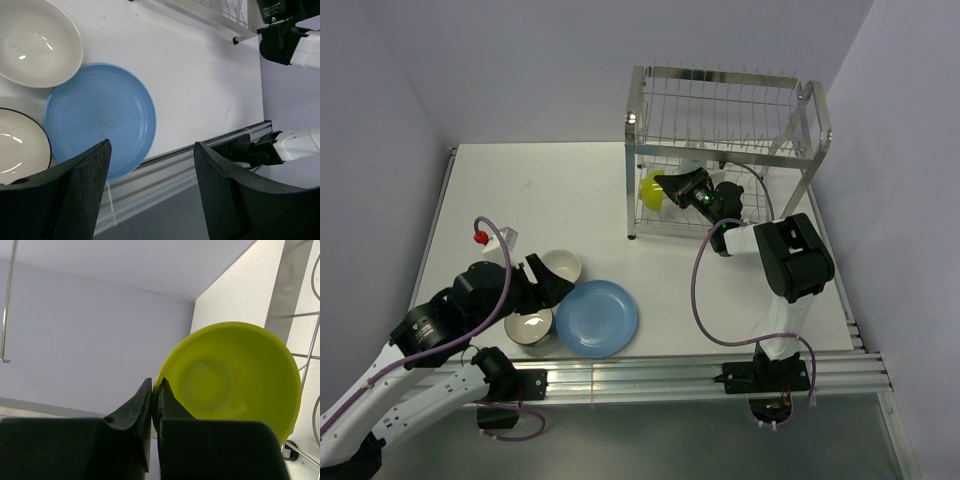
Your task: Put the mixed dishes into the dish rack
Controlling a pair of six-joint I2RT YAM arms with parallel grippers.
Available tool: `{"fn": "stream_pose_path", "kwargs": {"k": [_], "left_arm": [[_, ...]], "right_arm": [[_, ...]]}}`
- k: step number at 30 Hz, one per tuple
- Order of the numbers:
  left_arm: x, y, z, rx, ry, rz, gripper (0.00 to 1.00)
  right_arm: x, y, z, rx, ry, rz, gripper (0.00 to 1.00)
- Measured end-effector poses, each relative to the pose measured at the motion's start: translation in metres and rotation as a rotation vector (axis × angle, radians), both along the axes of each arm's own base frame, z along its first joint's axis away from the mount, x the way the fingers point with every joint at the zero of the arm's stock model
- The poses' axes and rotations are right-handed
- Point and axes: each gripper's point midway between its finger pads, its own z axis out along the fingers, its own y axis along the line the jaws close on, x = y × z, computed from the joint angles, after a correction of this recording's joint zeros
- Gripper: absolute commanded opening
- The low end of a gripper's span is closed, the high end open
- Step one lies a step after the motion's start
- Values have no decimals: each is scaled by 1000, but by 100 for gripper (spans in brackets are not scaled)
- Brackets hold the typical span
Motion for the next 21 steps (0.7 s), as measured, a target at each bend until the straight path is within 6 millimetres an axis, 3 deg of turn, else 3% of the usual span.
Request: {"fn": "stream_pose_path", "kwargs": {"k": [17,21], "left_arm": [[2,-10,-6,-8,18,-26,73],[3,-12,-5,-11,15,-27,73]], "right_arm": [[21,6,-22,12,18,27,0],[21,6,-19,23,13,28,0]]}}
